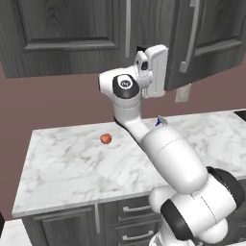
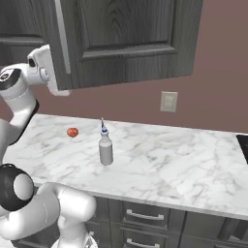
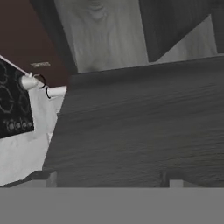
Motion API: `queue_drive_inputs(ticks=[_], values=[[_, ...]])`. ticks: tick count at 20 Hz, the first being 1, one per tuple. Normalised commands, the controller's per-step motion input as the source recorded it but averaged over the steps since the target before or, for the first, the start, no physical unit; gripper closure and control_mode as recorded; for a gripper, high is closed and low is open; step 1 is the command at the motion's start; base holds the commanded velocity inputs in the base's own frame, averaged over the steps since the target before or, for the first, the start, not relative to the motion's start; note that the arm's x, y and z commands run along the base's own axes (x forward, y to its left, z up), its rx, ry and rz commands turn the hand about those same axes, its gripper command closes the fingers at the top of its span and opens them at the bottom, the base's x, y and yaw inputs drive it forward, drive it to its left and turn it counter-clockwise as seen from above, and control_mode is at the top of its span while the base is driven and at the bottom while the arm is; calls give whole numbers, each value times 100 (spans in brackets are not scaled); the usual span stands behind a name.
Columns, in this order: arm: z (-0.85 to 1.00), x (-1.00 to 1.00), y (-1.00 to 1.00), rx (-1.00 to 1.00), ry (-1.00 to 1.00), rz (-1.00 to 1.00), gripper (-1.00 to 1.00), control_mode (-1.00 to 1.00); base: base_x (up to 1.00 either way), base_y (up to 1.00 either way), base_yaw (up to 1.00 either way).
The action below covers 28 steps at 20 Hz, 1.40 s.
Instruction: Pick the pan from the cabinet and place it on the stove. Then turn on the stove burner for the pan.
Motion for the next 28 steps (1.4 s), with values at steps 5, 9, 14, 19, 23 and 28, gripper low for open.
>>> queue_drive_inputs(ticks=[5,9,14,19,23,28], values=[[15,-62,-55,0,-7,-15,-100,-100,0,0,0],[10,-29,-70,0,-2,-3,-100,-100,0,0,0],[4,-27,-79,0,-4,0,-100,-100,0,0,0],[0,-30,-86,2,-5,0,-100,-100,0,0,0],[1,-38,-79,0,-7,0,-100,-100,0,0,0],[3,-34,-79,1,-6,0,-100,-100,0,0,0]])
